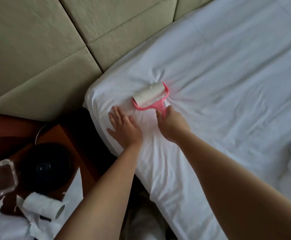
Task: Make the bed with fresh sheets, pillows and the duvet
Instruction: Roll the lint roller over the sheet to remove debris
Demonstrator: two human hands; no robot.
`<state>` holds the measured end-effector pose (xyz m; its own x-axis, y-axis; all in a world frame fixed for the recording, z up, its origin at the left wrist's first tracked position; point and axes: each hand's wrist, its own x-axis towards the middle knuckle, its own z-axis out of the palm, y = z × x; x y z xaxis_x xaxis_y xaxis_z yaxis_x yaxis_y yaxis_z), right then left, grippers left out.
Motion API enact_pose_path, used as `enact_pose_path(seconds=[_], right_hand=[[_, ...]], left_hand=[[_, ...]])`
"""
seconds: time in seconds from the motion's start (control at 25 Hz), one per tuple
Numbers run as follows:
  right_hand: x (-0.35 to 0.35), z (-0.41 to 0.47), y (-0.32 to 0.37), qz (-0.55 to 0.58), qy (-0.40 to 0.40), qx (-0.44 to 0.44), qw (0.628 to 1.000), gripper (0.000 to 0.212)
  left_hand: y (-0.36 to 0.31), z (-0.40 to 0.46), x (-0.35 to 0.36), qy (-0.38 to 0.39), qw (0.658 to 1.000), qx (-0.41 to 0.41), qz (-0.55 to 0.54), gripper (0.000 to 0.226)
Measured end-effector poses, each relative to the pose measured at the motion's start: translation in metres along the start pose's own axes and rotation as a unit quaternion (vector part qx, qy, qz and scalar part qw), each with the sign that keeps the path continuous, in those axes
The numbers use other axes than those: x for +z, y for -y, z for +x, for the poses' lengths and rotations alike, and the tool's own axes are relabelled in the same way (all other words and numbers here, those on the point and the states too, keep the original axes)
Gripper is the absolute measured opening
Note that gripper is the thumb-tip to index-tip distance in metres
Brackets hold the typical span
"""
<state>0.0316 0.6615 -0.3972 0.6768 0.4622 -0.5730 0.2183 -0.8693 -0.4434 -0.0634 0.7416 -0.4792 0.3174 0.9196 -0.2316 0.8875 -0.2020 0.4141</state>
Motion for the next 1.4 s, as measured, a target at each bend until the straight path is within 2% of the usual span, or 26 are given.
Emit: enact_pose_path(seconds=[0.2,0.32,0.44,0.6,0.76,0.88,1.0,1.12,1.2,1.4], right_hand=[[-0.001,0.068,0.060,0.031,-0.014,-0.015,0.999,0.042],[0.003,0.089,0.071,0.045,-0.011,-0.003,0.999,0.036],[0.007,0.101,0.075,0.047,-0.013,-0.012,0.999,0.034],[-0.004,0.109,0.076,0.035,-0.019,-0.043,0.998,0.033],[-0.004,0.067,0.027,-0.025,-0.071,-0.059,0.995,0.032],[-0.005,0.015,-0.023,-0.024,-0.107,-0.056,0.992,0.033],[-0.007,-0.018,-0.054,-0.024,-0.130,-0.051,0.990,0.032],[-0.010,-0.035,-0.065,0.038,-0.176,-0.036,0.983,0.028],[-0.011,-0.034,-0.074,0.062,-0.196,-0.002,0.979,0.028],[-0.006,-0.010,-0.081,0.081,-0.169,0.056,0.981,0.031]], left_hand=[[-0.026,0.072,0.003,-0.084,0.996,-0.043,0.005,0.065],[-0.028,0.102,0.013,-0.130,0.991,-0.040,-0.008,0.052],[-0.023,0.107,0.025,-0.189,0.982,-0.016,0.010,0.049],[-0.023,0.105,0.029,-0.195,0.980,0.015,0.018,0.050],[-0.024,0.111,0.028,-0.220,0.975,0.006,0.019,0.045],[-0.020,0.100,0.016,-0.170,0.983,0.036,0.055,0.051],[-0.024,0.072,0.012,-0.122,0.989,0.074,0.039,0.055],[-0.039,0.027,0.022,-0.093,0.988,0.112,0.053,0.053],[-0.049,0.011,0.033,-0.114,0.983,0.133,0.048,0.057],[-0.058,0.012,0.055,-0.187,0.970,0.147,0.054,0.054]])
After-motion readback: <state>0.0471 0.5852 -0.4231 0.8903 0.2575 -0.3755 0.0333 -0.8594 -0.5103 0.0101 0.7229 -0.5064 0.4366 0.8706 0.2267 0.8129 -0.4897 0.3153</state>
